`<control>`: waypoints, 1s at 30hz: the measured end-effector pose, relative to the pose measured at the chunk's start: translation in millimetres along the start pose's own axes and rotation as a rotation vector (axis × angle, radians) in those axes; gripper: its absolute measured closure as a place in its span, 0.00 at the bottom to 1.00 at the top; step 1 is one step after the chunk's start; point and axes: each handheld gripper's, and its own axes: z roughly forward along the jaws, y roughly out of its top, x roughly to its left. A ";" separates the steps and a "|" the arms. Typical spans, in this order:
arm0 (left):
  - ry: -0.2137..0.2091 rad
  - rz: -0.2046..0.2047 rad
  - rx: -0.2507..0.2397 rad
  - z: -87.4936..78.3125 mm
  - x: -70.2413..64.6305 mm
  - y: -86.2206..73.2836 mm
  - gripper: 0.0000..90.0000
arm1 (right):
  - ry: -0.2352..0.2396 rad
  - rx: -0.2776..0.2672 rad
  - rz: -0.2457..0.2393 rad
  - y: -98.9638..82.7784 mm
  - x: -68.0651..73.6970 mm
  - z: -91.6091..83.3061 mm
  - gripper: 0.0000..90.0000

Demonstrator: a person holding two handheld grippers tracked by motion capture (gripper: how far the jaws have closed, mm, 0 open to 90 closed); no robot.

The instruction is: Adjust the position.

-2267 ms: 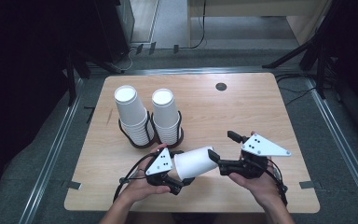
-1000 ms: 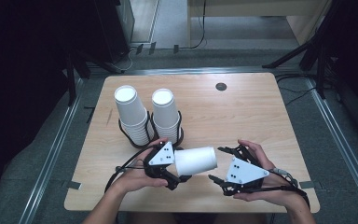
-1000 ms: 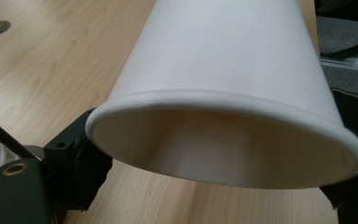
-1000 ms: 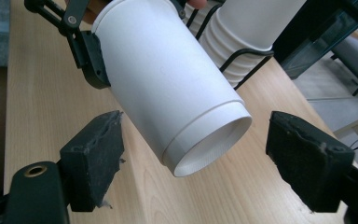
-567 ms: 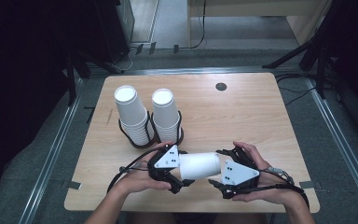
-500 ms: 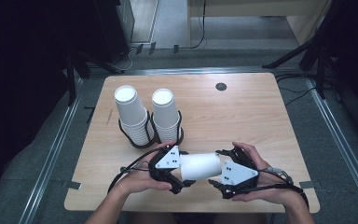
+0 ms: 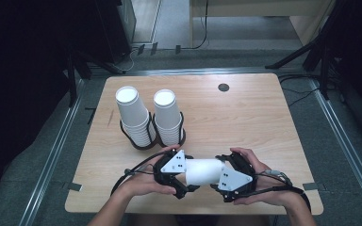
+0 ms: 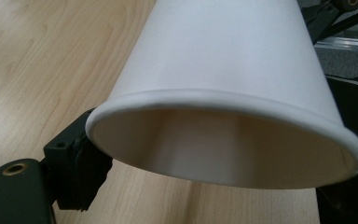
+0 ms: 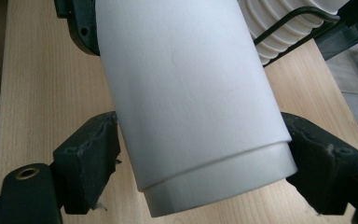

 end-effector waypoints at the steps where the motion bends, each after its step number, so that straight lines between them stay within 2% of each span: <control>1: -0.001 0.000 0.003 -0.4 0.1 -0.2 0.11 | -0.001 0.001 -0.002 0.1 0.5 0.1 0.19; 8: -0.004 0.007 0.010 -0.5 -0.3 -2.0 0.11 | -0.010 0.023 -0.036 -1.7 4.8 3.8 0.22; 13: -0.008 0.013 0.007 -1.0 -1.7 -2.4 0.11 | -0.019 0.040 -0.085 -2.8 7.9 3.7 0.25; 16: -0.007 0.015 -0.001 -1.8 -1.8 -2.5 0.10 | -0.016 0.049 -0.090 -2.8 9.2 3.4 0.26; 24: -0.031 -0.024 -0.046 -6.8 0.9 0.2 0.06 | -0.008 0.039 -0.048 -3.6 10.3 2.0 0.29; 28: -0.024 -0.042 -0.071 -9.0 2.0 2.2 0.04 | -0.006 0.022 -0.034 -4.7 8.1 0.6 0.29; 30: -0.024 -0.068 -0.089 -10.9 3.2 3.1 0.03 | -0.010 0.011 -0.021 -5.8 6.5 0.1 0.29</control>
